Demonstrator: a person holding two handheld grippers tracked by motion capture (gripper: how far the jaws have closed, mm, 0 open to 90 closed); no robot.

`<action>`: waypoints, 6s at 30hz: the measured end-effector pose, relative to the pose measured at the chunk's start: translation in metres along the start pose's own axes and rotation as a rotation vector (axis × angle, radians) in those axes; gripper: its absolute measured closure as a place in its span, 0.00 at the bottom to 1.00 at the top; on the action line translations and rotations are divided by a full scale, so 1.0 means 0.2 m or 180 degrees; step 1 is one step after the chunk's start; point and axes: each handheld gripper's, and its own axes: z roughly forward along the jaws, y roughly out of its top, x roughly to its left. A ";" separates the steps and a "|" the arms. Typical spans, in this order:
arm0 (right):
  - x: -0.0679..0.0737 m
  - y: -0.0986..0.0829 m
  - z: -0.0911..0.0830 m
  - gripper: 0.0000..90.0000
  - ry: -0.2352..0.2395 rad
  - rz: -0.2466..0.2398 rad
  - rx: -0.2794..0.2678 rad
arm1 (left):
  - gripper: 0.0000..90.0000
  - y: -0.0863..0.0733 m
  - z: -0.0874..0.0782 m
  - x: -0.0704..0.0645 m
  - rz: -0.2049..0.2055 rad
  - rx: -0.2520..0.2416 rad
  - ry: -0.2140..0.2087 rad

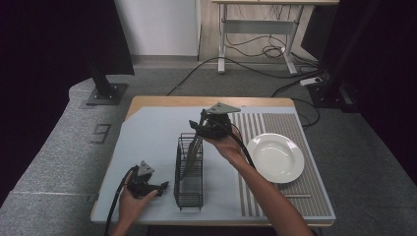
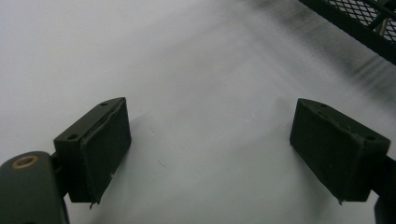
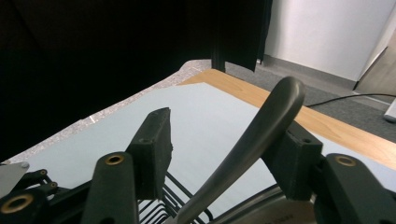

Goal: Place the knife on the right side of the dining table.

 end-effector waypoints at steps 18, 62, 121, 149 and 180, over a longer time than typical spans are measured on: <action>0.07 -0.09 0.11 0.70 0.0097 -0.0086 0.0323 | 0.13 0.00 0.00 0.00 0.0004 -0.0005 0.0004; -0.21 0.07 -0.56 0.93 0.0401 0.0525 -0.1080 | 0.13 0.00 0.00 0.00 -0.0001 -0.0004 0.0002; -0.95 -0.28 -0.20 0.93 -0.0951 0.0996 -0.0743 | 0.13 0.00 0.00 0.00 0.0003 -0.0007 0.0003; -1.06 -0.39 -0.18 0.90 -0.1136 0.1226 -0.0701 | 0.13 0.00 0.00 0.00 0.0005 -0.0008 0.0005; -1.24 -0.54 -0.23 0.80 -0.1412 0.1696 -0.0501 | 0.13 0.00 0.00 0.00 0.0015 -0.0004 0.0009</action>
